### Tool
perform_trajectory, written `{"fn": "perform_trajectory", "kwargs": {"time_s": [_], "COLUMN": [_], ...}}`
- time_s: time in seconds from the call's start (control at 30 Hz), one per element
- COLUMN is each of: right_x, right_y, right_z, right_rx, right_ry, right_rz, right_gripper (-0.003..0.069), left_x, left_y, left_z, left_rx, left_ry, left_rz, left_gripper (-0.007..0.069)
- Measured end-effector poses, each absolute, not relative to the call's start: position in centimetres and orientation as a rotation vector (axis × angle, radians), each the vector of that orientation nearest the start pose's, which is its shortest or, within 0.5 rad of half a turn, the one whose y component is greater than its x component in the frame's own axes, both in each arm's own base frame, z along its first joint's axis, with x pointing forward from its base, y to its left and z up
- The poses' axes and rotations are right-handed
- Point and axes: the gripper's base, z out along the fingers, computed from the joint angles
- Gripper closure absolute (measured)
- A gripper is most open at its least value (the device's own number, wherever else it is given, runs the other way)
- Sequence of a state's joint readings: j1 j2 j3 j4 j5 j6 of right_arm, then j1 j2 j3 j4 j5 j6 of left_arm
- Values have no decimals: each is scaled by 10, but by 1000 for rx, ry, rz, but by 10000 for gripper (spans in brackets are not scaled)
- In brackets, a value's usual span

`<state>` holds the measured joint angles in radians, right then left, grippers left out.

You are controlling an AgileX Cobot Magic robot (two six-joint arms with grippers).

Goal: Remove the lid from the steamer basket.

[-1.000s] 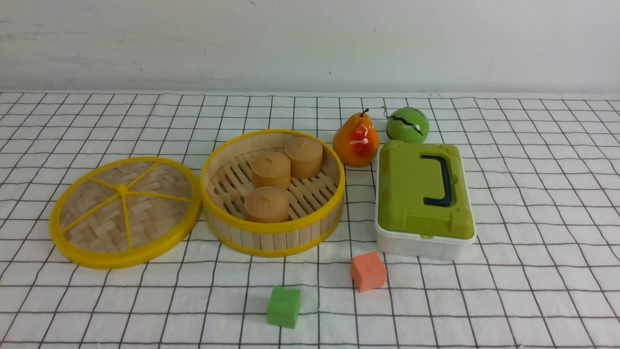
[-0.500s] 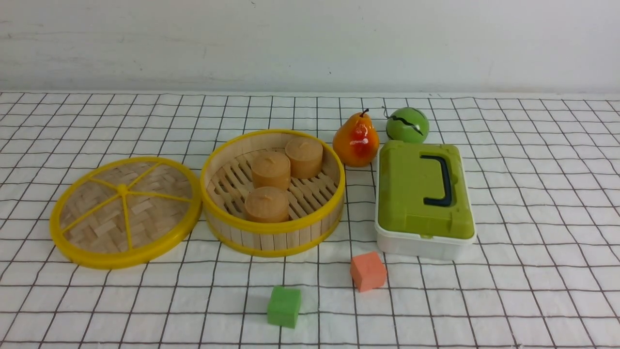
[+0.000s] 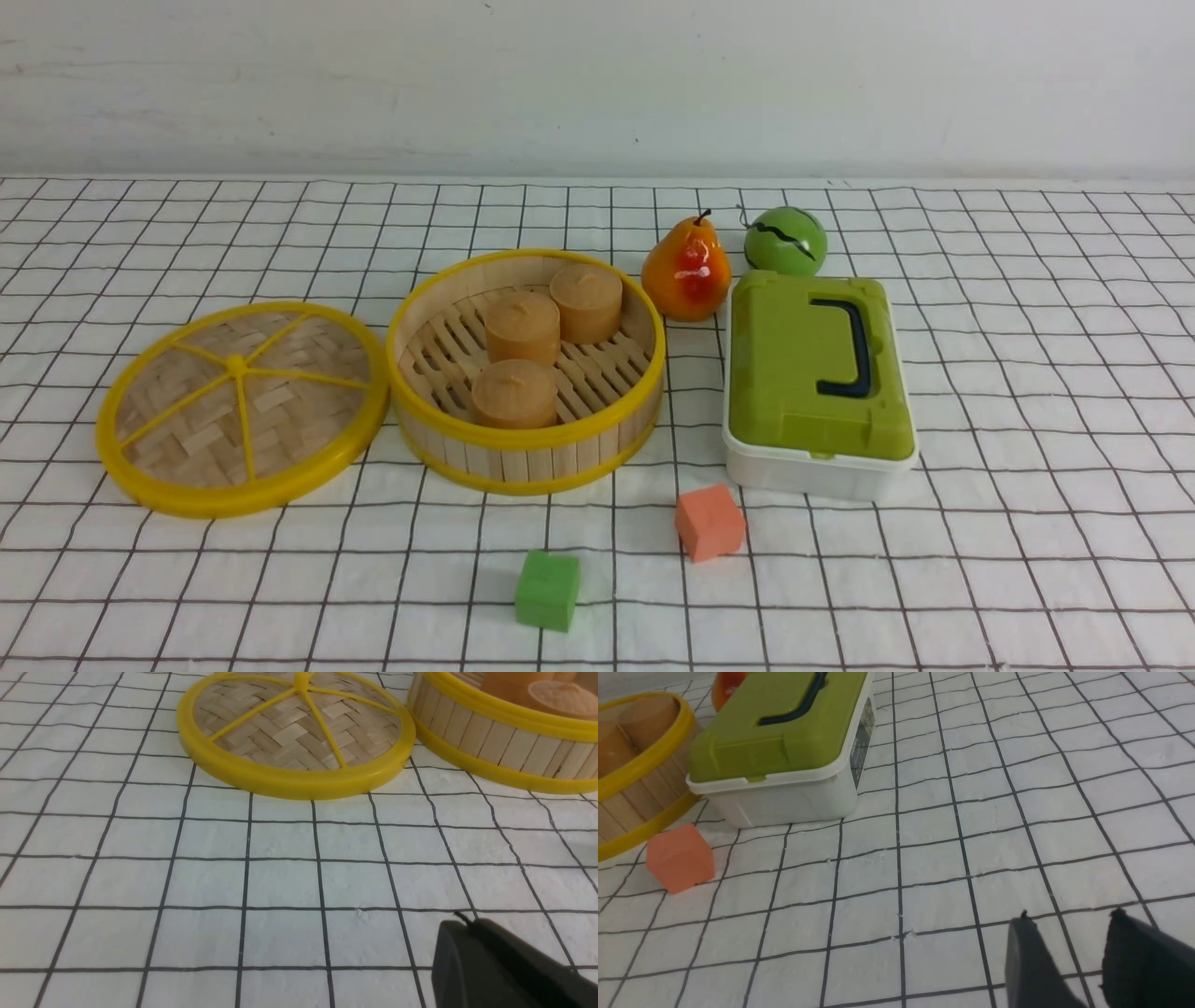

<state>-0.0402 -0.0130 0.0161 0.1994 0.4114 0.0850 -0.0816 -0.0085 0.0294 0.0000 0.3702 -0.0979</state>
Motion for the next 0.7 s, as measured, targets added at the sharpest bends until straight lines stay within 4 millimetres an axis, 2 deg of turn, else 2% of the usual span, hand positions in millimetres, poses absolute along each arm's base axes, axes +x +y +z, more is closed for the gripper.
{"fn": "perform_trajectory", "kwargs": {"time_s": [0.7], "right_x": [51], "right_y": [5], "right_z": [172], "right_rx": [237], "right_ry": [1881], "right_rz": [230], "right_gripper": [419], "left_x": [53], "left_y": [-4], "left_z": [170], "left_rx": [-15], "left_ry": [1877], "left_rz": [-123], "left_gripper": [623]}}
